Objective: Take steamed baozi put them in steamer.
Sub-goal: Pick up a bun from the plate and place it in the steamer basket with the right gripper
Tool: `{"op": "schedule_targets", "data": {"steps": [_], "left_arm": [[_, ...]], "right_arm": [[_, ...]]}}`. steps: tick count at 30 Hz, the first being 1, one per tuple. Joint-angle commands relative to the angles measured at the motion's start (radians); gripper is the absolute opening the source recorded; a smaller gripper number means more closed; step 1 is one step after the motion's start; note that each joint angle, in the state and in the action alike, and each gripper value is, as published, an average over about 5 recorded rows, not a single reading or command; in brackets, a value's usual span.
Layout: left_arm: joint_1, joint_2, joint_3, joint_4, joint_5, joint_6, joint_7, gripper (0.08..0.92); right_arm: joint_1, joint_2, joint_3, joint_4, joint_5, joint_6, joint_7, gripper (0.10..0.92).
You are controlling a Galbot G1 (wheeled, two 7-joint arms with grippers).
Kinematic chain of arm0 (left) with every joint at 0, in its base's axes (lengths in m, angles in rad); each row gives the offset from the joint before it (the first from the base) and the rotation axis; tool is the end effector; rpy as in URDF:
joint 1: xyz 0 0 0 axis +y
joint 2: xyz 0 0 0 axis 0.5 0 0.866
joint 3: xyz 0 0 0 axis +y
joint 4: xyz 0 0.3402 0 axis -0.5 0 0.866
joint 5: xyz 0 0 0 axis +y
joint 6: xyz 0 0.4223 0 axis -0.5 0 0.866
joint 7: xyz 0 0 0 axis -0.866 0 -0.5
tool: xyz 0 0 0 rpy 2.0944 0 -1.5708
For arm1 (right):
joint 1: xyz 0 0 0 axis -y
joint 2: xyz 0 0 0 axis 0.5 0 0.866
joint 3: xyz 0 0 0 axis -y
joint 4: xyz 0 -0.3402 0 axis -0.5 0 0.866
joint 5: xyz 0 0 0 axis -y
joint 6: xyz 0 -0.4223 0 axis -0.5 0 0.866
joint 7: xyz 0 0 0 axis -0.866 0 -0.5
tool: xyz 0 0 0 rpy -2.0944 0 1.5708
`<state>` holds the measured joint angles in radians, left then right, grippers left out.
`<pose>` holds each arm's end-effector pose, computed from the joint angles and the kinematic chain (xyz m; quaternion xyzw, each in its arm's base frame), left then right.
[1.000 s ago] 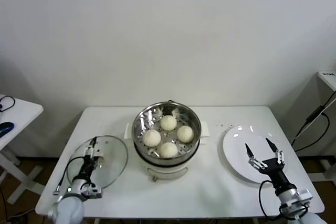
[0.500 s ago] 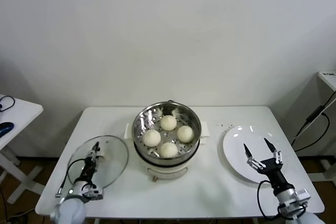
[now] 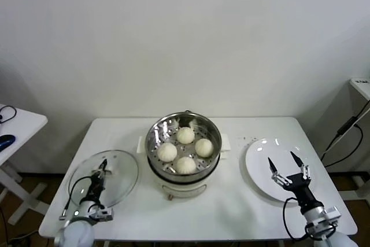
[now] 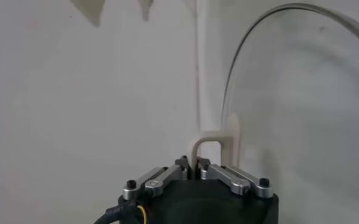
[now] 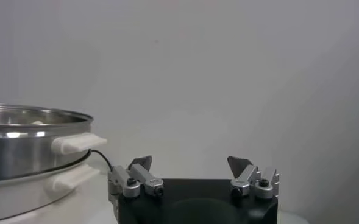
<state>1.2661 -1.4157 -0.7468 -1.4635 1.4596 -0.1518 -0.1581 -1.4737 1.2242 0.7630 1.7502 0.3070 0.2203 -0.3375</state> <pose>0.3201 0.1514 -0.4466 -0.0218 -0.6902 -0.7192 0.0764 0.2783 -0.1826 -0.3633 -0.0981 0.9934 -0.0580 0.0104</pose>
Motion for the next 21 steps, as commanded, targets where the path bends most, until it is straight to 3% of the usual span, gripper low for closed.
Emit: {"op": "schedule_targets", "data": {"steps": [1,12,21], "left_arm": [[0.083,0.012,0.017,-0.184,-0.064,0.129,0.000,0.151],[0.212,0.003,0.046,-0.497,-0.057,0.296,0.100,0.151],[0.247,-0.044,0.070,-0.632,0.011,0.372,0.156,0.151]], "right_arm": [[0.018,-0.034,-0.022,-0.018,0.005,0.001,0.013,0.823],[0.134,-0.200,-0.117,-0.137,0.054,0.004,0.066,0.823],[0.165,-0.200,-0.142,-0.151,0.051,0.003,0.070,0.823]]}}
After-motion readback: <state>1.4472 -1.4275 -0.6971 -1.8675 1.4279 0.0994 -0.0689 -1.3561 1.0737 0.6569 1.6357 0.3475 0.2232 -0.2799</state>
